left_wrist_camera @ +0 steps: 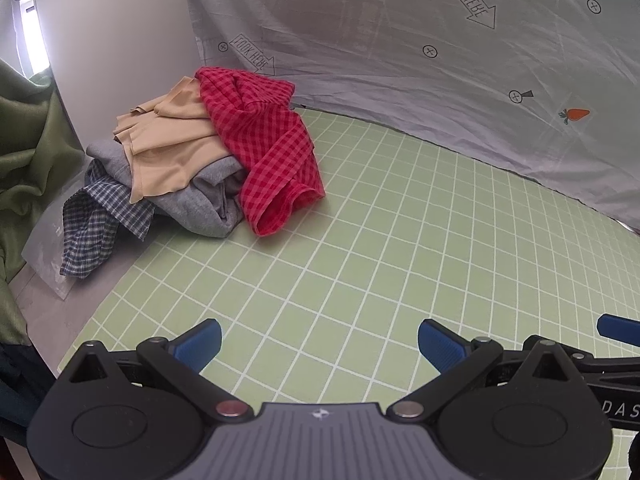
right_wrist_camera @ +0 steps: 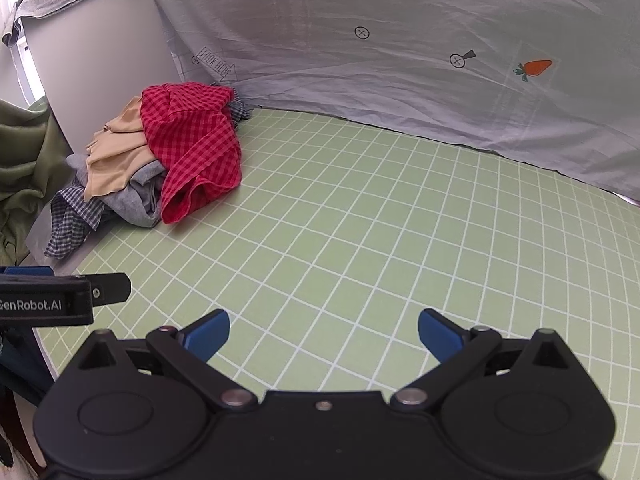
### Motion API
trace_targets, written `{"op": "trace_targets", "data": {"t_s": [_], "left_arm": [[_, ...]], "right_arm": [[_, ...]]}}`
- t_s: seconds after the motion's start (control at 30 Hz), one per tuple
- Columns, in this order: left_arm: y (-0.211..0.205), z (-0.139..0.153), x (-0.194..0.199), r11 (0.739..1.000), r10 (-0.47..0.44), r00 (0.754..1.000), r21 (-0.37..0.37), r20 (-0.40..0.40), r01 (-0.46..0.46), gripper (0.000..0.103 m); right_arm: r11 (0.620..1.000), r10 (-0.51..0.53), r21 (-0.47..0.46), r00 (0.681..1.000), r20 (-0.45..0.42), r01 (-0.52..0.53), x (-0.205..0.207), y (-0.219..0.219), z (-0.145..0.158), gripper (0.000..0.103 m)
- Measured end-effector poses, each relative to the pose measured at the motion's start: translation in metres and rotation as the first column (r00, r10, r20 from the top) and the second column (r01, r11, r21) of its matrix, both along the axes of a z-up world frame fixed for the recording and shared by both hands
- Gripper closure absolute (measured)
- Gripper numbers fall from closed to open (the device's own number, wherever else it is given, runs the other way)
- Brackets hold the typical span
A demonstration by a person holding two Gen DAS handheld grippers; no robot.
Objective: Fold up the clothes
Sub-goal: 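Move both tools toward the clothes pile with red gingham shorts, then grasp the red gingham shorts with the right gripper and lift from pile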
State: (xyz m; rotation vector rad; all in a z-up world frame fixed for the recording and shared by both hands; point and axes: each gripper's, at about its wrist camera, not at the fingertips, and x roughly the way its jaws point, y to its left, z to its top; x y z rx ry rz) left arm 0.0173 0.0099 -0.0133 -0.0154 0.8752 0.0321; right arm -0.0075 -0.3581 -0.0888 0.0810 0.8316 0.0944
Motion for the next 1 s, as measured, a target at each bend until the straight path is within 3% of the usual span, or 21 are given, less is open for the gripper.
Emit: {"op": "trace_targets", "data": {"t_s": [0.27, 0.5, 0.87, 1.0], "left_arm": [[-0.001, -0.007, 0.021, 1.0, -0.01, 1.0, -0.002, -0.015, 0.01, 0.0], [0.013, -0.017, 0.064, 0.999, 0.026, 0.999, -0.023, -0.041, -0.027, 0.0], [0.077, -0.051, 0.176, 0.986, 0.13, 0.986, -0.088, -0.107, -0.14, 0.0], [0.105, -0.069, 0.211, 0.974, 0.194, 0.972, -0.093, -0.134, -0.207, 0.0]], "right_arm": [[1.0, 0.004, -0.011, 1.0, -0.018, -0.004, 0.02, 0.002, -0.004, 0.001], [1.0, -0.001, -0.03, 0.999, -0.045, 0.0, 0.058, 0.003, -0.013, 0.001], [1.0, 0.004, 0.012, 0.998, -0.056, -0.004, 0.183, 0.028, -0.023, 0.002], [0.996, 0.034, 0.081, 0.996, -0.085, -0.027, 0.241, 0.051, -0.036, 0.005]]}}
